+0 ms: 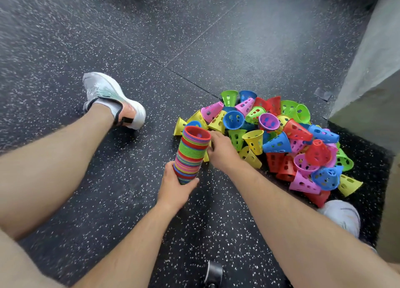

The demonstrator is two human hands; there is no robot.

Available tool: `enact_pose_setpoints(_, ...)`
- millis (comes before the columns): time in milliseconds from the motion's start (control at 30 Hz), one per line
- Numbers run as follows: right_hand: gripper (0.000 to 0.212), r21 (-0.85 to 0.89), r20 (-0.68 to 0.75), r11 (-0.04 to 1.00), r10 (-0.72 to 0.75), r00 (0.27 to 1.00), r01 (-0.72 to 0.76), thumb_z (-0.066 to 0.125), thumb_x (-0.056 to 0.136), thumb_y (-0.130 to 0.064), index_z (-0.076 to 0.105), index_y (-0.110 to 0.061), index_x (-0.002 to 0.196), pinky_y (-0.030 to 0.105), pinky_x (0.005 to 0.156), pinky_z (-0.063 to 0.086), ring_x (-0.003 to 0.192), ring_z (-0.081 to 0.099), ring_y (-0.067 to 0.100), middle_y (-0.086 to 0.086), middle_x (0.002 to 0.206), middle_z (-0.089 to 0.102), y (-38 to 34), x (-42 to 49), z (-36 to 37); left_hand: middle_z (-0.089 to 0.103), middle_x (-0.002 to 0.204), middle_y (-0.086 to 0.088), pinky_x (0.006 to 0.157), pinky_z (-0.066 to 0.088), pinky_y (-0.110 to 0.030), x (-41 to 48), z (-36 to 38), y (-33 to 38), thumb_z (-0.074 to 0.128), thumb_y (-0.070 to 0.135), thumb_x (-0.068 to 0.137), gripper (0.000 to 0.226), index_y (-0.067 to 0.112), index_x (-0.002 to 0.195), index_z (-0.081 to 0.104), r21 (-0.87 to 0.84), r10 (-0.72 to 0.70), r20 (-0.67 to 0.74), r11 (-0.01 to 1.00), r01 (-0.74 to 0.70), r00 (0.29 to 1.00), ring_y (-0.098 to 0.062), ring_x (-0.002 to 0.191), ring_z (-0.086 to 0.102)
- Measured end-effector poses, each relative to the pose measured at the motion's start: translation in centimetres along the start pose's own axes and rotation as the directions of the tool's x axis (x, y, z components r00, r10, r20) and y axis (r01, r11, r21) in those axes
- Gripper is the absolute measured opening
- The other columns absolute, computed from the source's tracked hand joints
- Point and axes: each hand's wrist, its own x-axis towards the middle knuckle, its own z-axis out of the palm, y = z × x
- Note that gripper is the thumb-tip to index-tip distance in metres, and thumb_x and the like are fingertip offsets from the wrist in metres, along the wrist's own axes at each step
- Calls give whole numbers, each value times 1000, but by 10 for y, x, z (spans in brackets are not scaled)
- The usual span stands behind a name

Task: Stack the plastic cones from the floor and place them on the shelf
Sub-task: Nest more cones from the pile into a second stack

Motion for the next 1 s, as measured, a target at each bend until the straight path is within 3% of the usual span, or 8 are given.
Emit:
enact_pose_setpoints(133, 54, -170, 39, 983, 75, 996, -67, 62, 94, -22, 45, -22, 145, 49, 109, 44, 139, 37, 30, 5, 152, 41, -5, 9, 8, 59, 121, 4, 98, 52, -43, 4, 1, -2, 89, 39, 75, 70, 34, 123, 38, 3, -28, 17, 1000, 28, 999, -20, 108, 62)
enact_pose_setpoints(267, 44, -177, 32, 974, 150, 988, -142, 62, 96, -26, 50, -19, 139, 45, 101, 48, 130, 45, 29, 8, 142, 45, -5, 3, 11, 59, 122, 5, 99, 53, -46, 6, 0, -2, 88, 42, 75, 71, 35, 124, 37, 8, -30, 31, 1000, 30, 999, -20, 107, 62)
enact_pose_setpoints(500, 15, -17, 13, 986, 164, 986, -163, 57, 100, -32, 57, -20, 110, 37, 84, 49, 101, 56, 23, 4, 116, 54, 8, -22, 6, 59, 123, 5, 100, 52, -47, 1, -1, -4, 89, 40, 75, 72, 37, 123, 36, -1, -8, 39, 1000, 8, 999, -20, 110, 62)
enact_pose_setpoints(700, 12, 187, -129, 972, 167, 977, -142, 52, 103, -31, 49, -20, 100, 31, 68, 35, 84, 53, 20, 3, 97, 57, 15, -41, -37, 60, 124, 4, 98, 51, -42, 0, -1, 1, 89, 40, 76, 72, 33, 126, 37, 21, -3, 61, 1000, 2, 998, -21, 109, 62)
enact_pose_setpoints(833, 11, 349, -290, 937, 142, 946, -34, 54, 101, -30, 48, -22, 96, 32, 75, 35, 90, 52, 20, 0, 96, 57, 13, -46, -70, 58, 124, 2, 96, 50, -38, -2, -2, 4, 90, 37, 76, 76, 26, 132, 38, 34, -1, 73, 999, -1, 997, -21, 109, 60)
enact_pose_setpoints(1000, 13, 444, -381, 894, 119, 917, 69, 54, 100, -37, 48, -27, 95, 36, 78, 44, 83, 52, 17, -7, 88, 56, -5, -48, -89, 58, 122, 1, 98, 51, -44, -7, -2, 4, 92, 34, 74, 72, 34, 119, 36, 49, 12, 62, 999, -15, 998, -23, 110, 61)
